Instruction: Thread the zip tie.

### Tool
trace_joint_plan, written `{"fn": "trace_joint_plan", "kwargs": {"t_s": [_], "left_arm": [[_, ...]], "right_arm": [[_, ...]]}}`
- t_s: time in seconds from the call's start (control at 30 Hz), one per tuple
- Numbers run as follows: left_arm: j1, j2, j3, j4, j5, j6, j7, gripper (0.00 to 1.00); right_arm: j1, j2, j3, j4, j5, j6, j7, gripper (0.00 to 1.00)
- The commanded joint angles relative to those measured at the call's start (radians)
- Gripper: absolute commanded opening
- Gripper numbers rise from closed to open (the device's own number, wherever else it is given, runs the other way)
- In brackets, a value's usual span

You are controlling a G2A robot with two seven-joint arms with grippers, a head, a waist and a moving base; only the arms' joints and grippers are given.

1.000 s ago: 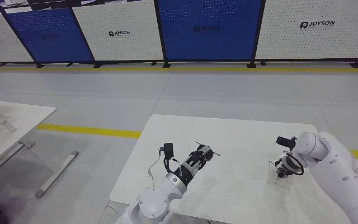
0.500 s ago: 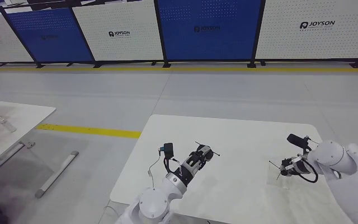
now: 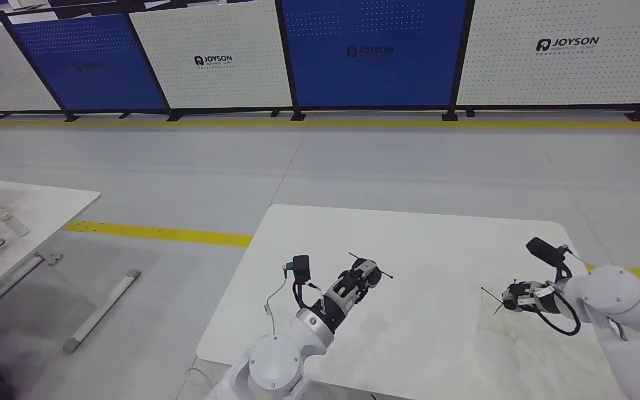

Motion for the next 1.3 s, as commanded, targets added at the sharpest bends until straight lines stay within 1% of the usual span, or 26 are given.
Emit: {"fn": "trace_joint_plan", "kwargs": {"t_s": [0.0, 0.23, 0.27, 0.33, 0.4, 0.5, 0.57, 0.67, 0.97, 1.03, 1.1, 1.2, 1.23, 1.27], "left_arm": [[0.0, 0.0, 0.0, 0.0, 0.0, 0.0, 0.0, 0.0], [0.0, 0.0, 0.0, 0.0, 0.0, 0.0, 0.0, 0.0], [0.0, 0.0, 0.0, 0.0, 0.0, 0.0, 0.0, 0.0], [0.0, 0.0, 0.0, 0.0, 0.0, 0.0, 0.0, 0.0], [0.0, 0.0, 0.0, 0.0, 0.0, 0.0, 0.0, 0.0], [0.0, 0.0, 0.0, 0.0, 0.0, 0.0, 0.0, 0.0], [0.0, 0.0, 0.0, 0.0, 0.0, 0.0, 0.0, 0.0], [0.0, 0.0, 0.0, 0.0, 0.0, 0.0, 0.0, 0.0], [0.0, 0.0, 0.0, 0.0, 0.0, 0.0, 0.0, 0.0], [0.0, 0.001, -0.001, -0.011, 0.021, -0.021, 0.009, 0.0], [0.004, 0.001, 0.002, -0.014, 0.044, -0.023, 0.025, 0.0], [-0.022, -0.004, 0.032, 0.024, 0.067, -0.005, 0.041, 0.0], [-0.04, -0.006, 0.052, 0.051, 0.094, -0.004, 0.043, 0.0], [-0.053, -0.007, 0.07, 0.074, 0.119, -0.004, 0.044, 0.0]], "right_arm": [[0.0, 0.0, 0.0, 0.0, 0.0, 0.0, 0.0, 0.0], [-0.002, 0.0, 0.0, -0.001, 0.0, -0.003, -0.007, 0.0], [-0.011, 0.0, 0.005, -0.005, 0.003, -0.012, -0.035, 0.0], [-0.039, 0.003, 0.032, -0.037, 0.022, -0.017, -0.084, 0.0], [-0.078, 0.009, 0.073, -0.089, 0.045, -0.035, -0.122, 0.0], [-0.169, 0.019, 0.152, -0.2, 0.091, -0.072, -0.199, 0.0], [-0.242, 0.025, 0.208, -0.277, 0.135, -0.121, -0.249, 0.0], [-0.344, 0.03, 0.272, -0.372, 0.174, -0.156, -0.316, 0.0], [-0.344, 0.03, 0.272, -0.372, 0.174, -0.156, -0.316, 0.0], [-0.344, 0.03, 0.272, -0.372, 0.174, -0.156, -0.316, 0.0], [-0.344, 0.03, 0.272, -0.372, 0.174, -0.156, -0.316, 0.0], [-0.344, 0.03, 0.272, -0.372, 0.174, -0.156, -0.316, 0.0], [-0.344, 0.03, 0.272, -0.372, 0.174, -0.156, -0.316, 0.0], [-0.344, 0.03, 0.272, -0.372, 0.174, -0.156, -0.316, 0.0]]}}
